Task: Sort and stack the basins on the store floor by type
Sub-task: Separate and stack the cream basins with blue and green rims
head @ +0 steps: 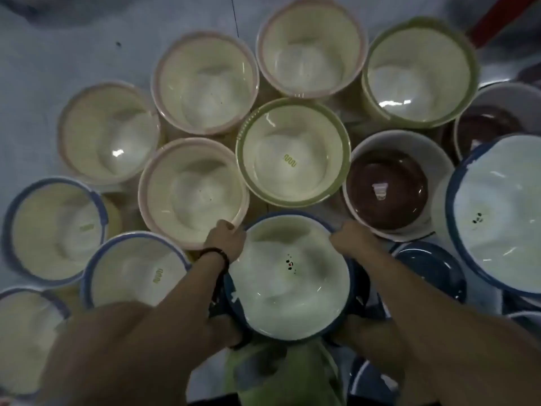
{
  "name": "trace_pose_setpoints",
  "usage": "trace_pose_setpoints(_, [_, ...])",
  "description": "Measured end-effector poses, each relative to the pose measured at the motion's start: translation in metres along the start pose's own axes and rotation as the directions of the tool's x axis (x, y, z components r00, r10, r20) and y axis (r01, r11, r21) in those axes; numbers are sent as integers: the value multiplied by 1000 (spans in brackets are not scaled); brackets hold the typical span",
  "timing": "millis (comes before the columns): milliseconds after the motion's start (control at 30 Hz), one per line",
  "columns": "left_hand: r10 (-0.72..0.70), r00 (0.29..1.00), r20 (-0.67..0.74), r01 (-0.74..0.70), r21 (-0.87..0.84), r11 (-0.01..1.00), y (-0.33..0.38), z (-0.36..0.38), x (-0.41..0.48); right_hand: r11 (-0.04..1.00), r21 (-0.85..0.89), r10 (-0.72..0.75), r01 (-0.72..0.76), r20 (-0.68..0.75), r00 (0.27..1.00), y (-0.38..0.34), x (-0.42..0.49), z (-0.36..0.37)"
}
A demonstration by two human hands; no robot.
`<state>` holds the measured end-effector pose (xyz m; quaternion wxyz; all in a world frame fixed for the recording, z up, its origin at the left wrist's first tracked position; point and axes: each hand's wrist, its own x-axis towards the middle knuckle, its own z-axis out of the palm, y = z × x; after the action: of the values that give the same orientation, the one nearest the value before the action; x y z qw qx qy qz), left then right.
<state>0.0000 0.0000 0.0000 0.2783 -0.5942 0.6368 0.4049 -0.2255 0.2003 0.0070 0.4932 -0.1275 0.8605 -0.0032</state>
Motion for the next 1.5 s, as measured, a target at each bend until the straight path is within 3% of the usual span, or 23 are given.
trace_pose_setpoints(100, [-114,993,-38,109,-128,986,-32,52,36,994,68,89,-84,-80,993,15,30,41])
trace_pose_setpoints(167, [-147,989,-21,145,-92,985,-62,82,48,991,43,128,-128,-16,992,28,45,67])
trace_pose_setpoints(233, [-112,983,-145,112,-5,994,-83,102,56,992,33,121,-121,2,993,38,57,83])
trace_pose_setpoints(300, [-42,957,-286,17,-90,996,-88,105,59,996,28,91,-90,-29,995,44,70,87])
trace_pose_setpoints(333, [-32,951,-309,-23,-173,985,-94,104,59,996,13,83,-83,-41,996,45,72,87])
trace_pose_setpoints(433, [-111,947,-303,40,-231,972,-135,106,39,996,-55,63,-65,-47,997,52,54,99])
trace_pose_setpoints(500, [-178,972,-154,145,-201,969,-155,114,21,997,-71,40,-45,-62,997,55,41,103])
trace_pose_setpoints(567, [-136,991,18,137,-158,978,-155,112,7,999,-40,-2,-2,-78,997,56,38,100])
trace_pose_setpoints(667, [-179,957,228,224,-191,956,-145,103,-8,998,-50,-53,47,-118,992,56,28,86])
trace_pose_setpoints(800, [-191,921,338,285,-253,925,-152,71,-29,997,-30,-74,71,-119,990,63,-6,59])
trace_pose_setpoints(867, [-111,921,374,200,-210,957,-143,52,-41,998,-12,-67,66,-100,993,68,-17,37])
trace_pose_setpoints(967, [30,908,418,115,-317,941,-116,25,-73,995,2,-101,101,-96,990,73,-35,-2])
trace_pose_setpoints(1100, [178,924,339,-37,-385,922,-97,-12,-116,889,394,-190,234,-148,971,77,-78,-37])
trace_pose_setpoints(1233, [359,925,128,-279,-415,866,-56,-61,-157,765,545,-266,342,-217,939,91,-110,-75])
trace_pose_setpoints(1333, [512,853,-99,-505,-398,766,10,-80,-214,640,574,-250,510,-472,845,116,-156,-123])
trace_pose_setpoints(1400, [597,771,-222,-624,-453,637,60,-85,-248,510,618,-166,599,-612,773,137,-188,-154])
trace_pose_setpoints(1500, [673,661,-331,-712,-561,423,132,-82,-293,299,666,-35,683,-708,706,174,-224,-198])
